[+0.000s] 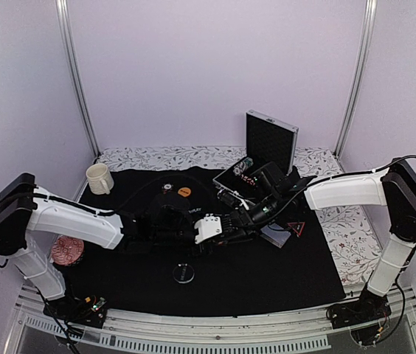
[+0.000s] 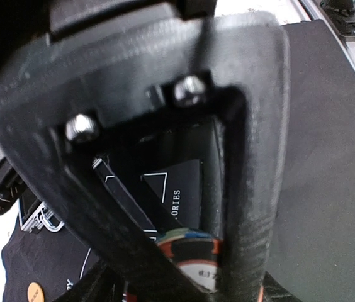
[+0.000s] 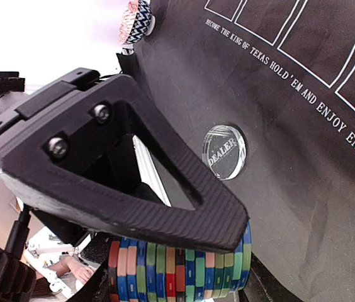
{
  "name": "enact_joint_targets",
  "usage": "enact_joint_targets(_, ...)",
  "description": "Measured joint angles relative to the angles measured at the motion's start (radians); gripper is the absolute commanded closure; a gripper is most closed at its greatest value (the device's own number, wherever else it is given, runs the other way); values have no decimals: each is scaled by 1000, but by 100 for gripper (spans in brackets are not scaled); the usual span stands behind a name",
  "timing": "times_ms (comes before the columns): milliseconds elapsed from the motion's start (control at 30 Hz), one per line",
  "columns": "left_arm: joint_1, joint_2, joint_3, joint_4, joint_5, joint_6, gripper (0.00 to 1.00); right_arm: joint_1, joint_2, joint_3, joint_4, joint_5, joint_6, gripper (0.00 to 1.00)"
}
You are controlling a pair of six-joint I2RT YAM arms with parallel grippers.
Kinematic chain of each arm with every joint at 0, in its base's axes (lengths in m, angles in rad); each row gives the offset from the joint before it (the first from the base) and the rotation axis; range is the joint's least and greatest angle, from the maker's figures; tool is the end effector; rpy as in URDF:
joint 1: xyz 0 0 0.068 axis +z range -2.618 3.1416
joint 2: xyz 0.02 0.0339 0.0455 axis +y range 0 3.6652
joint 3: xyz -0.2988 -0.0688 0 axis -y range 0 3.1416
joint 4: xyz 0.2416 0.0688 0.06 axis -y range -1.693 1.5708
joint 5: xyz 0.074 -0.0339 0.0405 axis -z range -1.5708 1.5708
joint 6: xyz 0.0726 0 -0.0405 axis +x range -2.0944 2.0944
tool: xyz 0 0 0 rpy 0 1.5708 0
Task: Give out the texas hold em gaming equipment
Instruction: Pass from the right arm to the left
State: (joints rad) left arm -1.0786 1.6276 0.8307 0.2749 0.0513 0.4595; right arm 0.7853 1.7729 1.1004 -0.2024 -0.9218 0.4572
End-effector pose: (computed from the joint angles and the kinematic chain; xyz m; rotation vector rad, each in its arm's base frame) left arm 0.1743 -0.3329 0.2079 1.4974 1.5019 -0.4255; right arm 0.2292 0.3109 0.2122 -0.8992 2.5239 1.6214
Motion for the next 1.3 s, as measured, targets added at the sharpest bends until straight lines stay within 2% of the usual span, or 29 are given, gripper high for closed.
enact_joint_targets(200, 10, 0, -24, 27, 19, -4, 36, 0, 0, 0, 3, -2, 3, 98)
enact_joint_targets(633, 13, 17, -32, 43, 24, 1, 48, 0, 0, 0, 6, -2, 4, 98)
enact_joint_targets(733, 14, 23, -32, 43, 21, 2, 49, 0, 0, 0, 6, -2, 9, 98)
enact_joint_targets(867, 14, 23, -32, 44, 19, 1, 43, 0, 0, 0, 7, -2, 14, 98)
enact_joint_targets(1300, 14, 23, -32, 51, 20, -2, 47, 0, 0, 0, 9, -2, 15, 98)
